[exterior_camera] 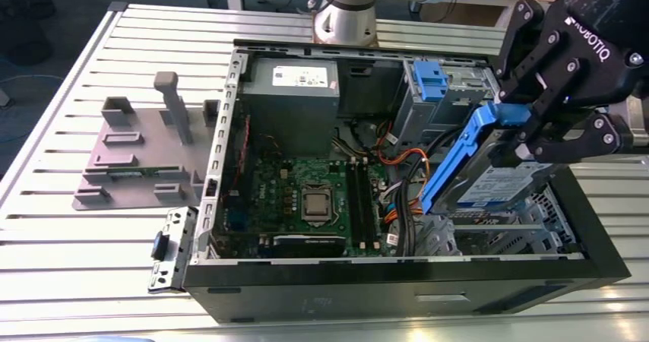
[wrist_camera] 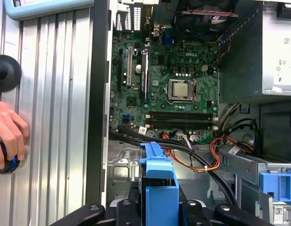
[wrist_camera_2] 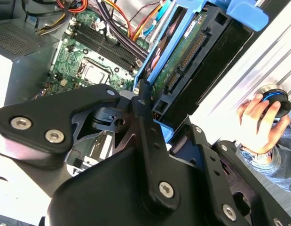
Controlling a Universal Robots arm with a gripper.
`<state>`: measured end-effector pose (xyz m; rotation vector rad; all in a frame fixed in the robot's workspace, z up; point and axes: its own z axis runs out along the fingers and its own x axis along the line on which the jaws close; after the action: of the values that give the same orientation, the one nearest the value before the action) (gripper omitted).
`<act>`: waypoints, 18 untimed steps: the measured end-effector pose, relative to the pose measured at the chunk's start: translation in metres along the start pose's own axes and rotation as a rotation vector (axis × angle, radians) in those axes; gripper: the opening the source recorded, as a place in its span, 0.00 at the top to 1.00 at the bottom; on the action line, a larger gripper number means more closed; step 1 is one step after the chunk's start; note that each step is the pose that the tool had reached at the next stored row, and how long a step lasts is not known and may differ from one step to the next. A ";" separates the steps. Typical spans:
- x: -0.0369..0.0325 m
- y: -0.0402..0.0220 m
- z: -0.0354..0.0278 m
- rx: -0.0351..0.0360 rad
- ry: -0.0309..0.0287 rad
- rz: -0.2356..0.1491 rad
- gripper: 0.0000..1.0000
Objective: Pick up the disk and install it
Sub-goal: 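Insert the second disk wire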
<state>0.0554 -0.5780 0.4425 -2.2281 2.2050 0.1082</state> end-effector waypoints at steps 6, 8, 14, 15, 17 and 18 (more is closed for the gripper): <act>0.0053 -0.0019 0.0001 0.0000 -0.0002 0.000 0.63; 0.0054 -0.0044 0.0002 0.0001 -0.0001 0.000 0.63; 0.0055 -0.0124 0.0005 0.0001 0.0000 0.000 0.63; 0.0055 -0.0133 0.0006 0.0000 0.0000 0.000 0.63; 0.0056 -0.0148 0.0009 0.0000 0.0001 0.000 0.63; 0.0056 -0.0158 0.0012 0.0001 0.0000 0.000 0.63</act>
<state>0.0711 -0.5834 0.4403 -2.2281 2.2049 0.1081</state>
